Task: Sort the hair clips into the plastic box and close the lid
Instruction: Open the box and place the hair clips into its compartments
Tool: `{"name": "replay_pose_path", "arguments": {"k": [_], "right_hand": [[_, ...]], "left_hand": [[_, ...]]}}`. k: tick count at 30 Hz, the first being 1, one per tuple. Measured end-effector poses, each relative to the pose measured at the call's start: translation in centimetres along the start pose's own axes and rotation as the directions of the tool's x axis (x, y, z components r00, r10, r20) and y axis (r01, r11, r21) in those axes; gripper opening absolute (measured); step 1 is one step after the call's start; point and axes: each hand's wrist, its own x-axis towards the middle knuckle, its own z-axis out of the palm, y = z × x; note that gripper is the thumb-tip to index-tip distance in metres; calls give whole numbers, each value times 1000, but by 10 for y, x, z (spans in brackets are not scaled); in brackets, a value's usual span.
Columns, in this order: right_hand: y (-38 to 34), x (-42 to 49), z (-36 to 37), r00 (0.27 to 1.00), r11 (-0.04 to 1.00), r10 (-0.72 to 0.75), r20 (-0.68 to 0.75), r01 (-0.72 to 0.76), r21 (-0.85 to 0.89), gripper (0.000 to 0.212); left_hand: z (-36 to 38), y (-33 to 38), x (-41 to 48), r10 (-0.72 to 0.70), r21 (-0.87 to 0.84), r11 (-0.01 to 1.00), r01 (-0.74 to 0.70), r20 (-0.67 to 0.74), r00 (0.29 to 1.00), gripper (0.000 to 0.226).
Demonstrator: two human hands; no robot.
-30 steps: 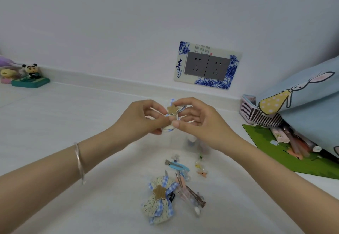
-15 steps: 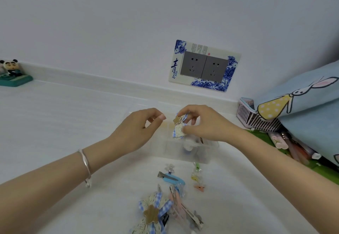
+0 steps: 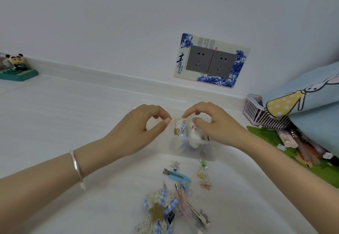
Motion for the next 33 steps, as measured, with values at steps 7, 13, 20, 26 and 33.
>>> {"name": "replay_pose_path", "arguments": {"k": [7,13,20,26,33], "right_hand": [[-9,-58,11,997,975,-68,47,57,213,25],[-16,-83,33,990,972,-59,125,29,232,21],[-26,-94,36,987,977,-46,154,13,211,19],[-32,-95,40,990,958,-53,130,14,287,28],[-44,-82,29,988,869,-100,119,29,495,41]], "left_hand": [[-19,18,-42,28,64,996,-60,414,910,41],[-16,29,-64,-110,112,992,55,572,813,37],[-13,28,-73,-167,-141,938,315,613,772,28],[-20,32,-66,-240,-379,791,480,530,813,18],[-28,41,-34,-239,-564,746,353,268,933,19]]}}
